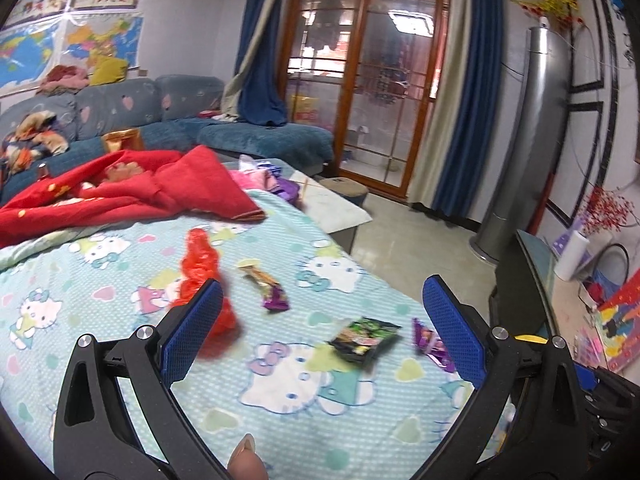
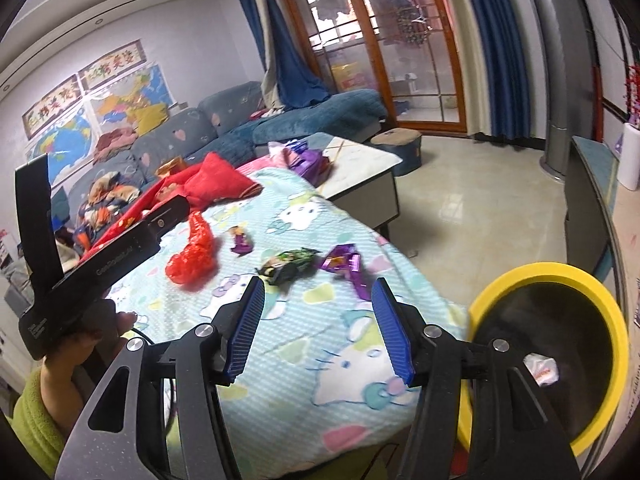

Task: Collect trash
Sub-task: 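Move both open tools back toward the remaining wrappers on the bed, then grasp the red mesh bag with the left tool while the right tool grasps the green snack packet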

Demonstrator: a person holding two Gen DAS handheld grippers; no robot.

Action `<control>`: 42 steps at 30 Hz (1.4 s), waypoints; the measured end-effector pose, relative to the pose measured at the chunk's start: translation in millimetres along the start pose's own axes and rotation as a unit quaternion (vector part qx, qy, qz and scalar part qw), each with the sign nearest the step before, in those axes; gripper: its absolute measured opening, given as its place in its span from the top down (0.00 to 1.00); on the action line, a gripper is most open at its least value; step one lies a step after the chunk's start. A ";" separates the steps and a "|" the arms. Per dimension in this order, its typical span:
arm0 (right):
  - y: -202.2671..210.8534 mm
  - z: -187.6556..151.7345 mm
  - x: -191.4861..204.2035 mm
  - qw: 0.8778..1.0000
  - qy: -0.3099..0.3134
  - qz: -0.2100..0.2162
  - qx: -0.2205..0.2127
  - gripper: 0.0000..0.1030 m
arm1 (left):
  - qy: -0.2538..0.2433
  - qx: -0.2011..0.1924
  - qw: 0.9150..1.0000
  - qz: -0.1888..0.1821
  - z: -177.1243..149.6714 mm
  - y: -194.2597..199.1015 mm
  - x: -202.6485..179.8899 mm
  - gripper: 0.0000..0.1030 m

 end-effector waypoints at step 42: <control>-154.8 -22.2 36.2 0.987 -0.052 0.032 0.148 0.86 | 0.154 0.126 0.979 0.038 -44.5 -81.1 133.3 0.42</control>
Point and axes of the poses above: each gripper's, at about its wrist camera, not at the fingertips, and y roughly against the way its jaws point, x to its left, z to its top, the point moved 4 cm from there along -y, roughly the way its jaws point, and after that the axes turned 4 degrees about y, right-handed, at the moved point
